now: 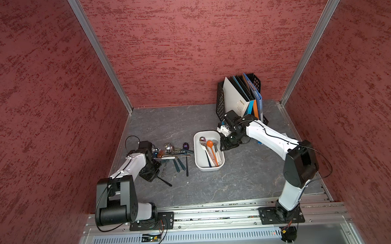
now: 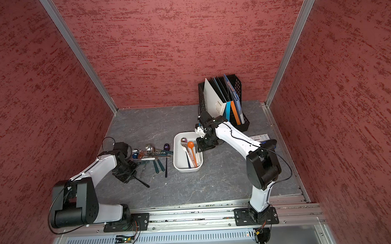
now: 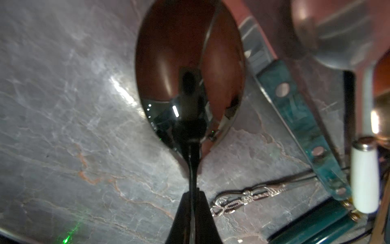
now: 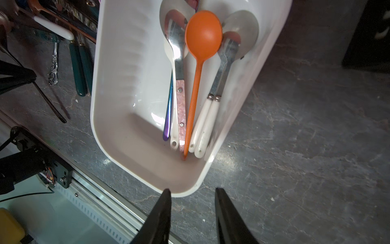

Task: Put the spoon into the storage box
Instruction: Pick up the spoon from the center of the board, then place the spoon in the storage box.

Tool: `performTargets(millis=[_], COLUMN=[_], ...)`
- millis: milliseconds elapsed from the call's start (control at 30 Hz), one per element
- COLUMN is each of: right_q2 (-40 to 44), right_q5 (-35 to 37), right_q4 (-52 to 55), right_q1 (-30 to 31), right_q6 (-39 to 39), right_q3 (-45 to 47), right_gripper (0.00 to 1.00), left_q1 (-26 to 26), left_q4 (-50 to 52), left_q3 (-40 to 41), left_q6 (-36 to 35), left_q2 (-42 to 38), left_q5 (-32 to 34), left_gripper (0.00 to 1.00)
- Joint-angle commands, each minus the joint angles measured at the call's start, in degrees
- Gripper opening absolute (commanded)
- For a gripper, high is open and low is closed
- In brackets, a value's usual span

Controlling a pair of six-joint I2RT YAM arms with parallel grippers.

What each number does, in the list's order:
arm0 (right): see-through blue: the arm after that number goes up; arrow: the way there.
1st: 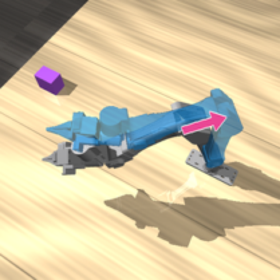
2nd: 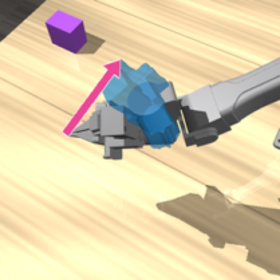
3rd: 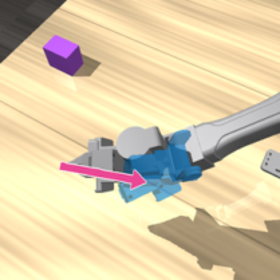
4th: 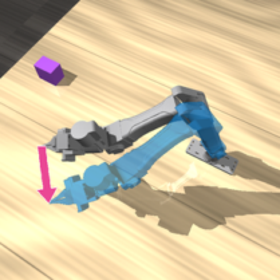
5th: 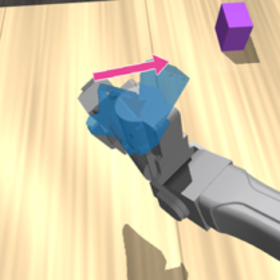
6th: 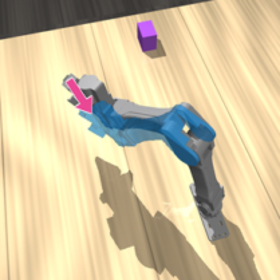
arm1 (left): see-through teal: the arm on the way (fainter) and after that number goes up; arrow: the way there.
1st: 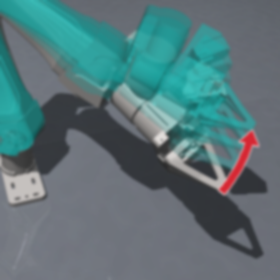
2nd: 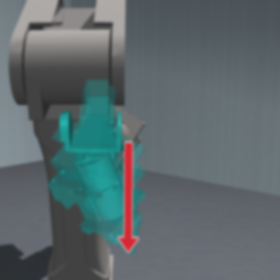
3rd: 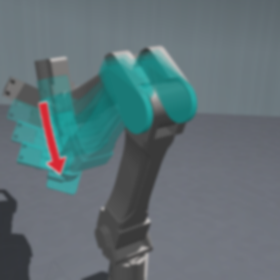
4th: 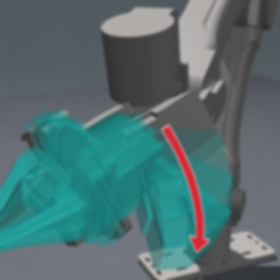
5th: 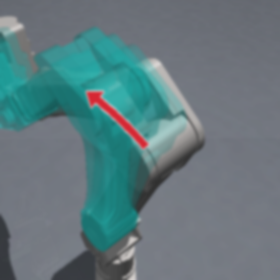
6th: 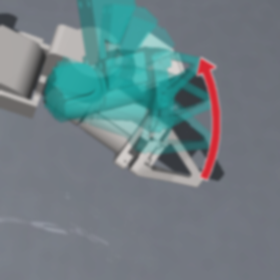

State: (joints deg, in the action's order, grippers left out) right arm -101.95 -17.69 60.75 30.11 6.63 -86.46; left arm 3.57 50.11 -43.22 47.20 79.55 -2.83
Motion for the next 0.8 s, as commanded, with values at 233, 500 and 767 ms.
performTargets(millis=[233,500,767], right_q2=[3.4,6.8,11.8], right_q5=[2.9,2.2,3.8], right_q4=[-0.5,-1.1,-1.3], right_q1=[-1.0,-5.1,-8.0], right_q6=[0.7,2.2,3.9], right_q3=[1.9,5.4,10.7], right_gripper=[0.37,0.38,0.38], left_q1=[-10.0,-23.3,-31.9], left_q4=[3.5,5.5,7.5], left_q3=[-15.6,-34.0,-55.4], left_q6=[-11.3,-18.0,-22.2], left_q2=[-1.3,9.0,28.3], left_q5=[-2.0,-5.9,-10.8], left_gripper=[0.03,0.03,0.03])
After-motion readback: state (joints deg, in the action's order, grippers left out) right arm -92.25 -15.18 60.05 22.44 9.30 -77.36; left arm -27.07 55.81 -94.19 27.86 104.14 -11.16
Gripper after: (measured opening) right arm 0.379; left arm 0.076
